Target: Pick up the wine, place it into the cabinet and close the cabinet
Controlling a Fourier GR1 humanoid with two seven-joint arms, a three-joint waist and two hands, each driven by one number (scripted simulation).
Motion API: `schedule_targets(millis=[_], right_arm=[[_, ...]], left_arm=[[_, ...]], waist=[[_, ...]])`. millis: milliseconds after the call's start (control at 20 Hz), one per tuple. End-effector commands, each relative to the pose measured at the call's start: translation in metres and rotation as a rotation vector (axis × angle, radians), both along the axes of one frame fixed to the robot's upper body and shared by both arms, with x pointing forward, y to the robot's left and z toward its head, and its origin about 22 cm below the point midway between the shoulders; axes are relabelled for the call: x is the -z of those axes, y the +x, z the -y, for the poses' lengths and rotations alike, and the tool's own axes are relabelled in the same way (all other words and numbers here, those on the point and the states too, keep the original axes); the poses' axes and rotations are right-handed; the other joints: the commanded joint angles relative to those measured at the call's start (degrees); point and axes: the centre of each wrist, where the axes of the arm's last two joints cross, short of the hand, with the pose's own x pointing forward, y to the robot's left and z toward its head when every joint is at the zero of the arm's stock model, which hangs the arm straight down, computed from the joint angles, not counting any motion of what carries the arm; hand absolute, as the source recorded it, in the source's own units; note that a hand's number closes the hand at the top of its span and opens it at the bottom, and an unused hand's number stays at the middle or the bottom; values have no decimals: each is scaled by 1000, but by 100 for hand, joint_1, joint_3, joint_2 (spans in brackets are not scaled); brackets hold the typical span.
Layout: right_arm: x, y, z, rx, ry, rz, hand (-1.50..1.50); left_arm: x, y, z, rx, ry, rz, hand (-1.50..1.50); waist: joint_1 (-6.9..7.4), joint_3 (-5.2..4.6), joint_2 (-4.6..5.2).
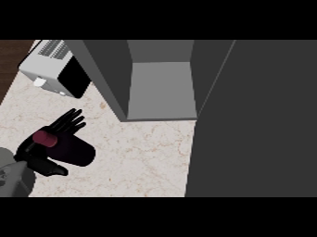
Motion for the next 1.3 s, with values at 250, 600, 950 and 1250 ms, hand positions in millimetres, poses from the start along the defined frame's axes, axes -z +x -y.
schedule_targets(millis=[250, 600, 950, 1250], right_arm=[[-16, -21, 10, -16, 25, 44, -150], [-9, -17, 7, -14, 19, 37, -150], [-8, -19, 6, -4, 14, 35, -150], [-4, -13, 13, 23, 18, 13, -150]], left_arm=[[20, -8, 13, 71, -166, 54, -150], [22, 2, 33, 194, -235, 24, 150], [2, -2, 43, 263, -146, 191, 150], [13, -32, 18, -300, 19, 286, 150]], waist=[[21, 1, 1], [8, 4, -10], [63, -3, -46], [185, 22, -50]])
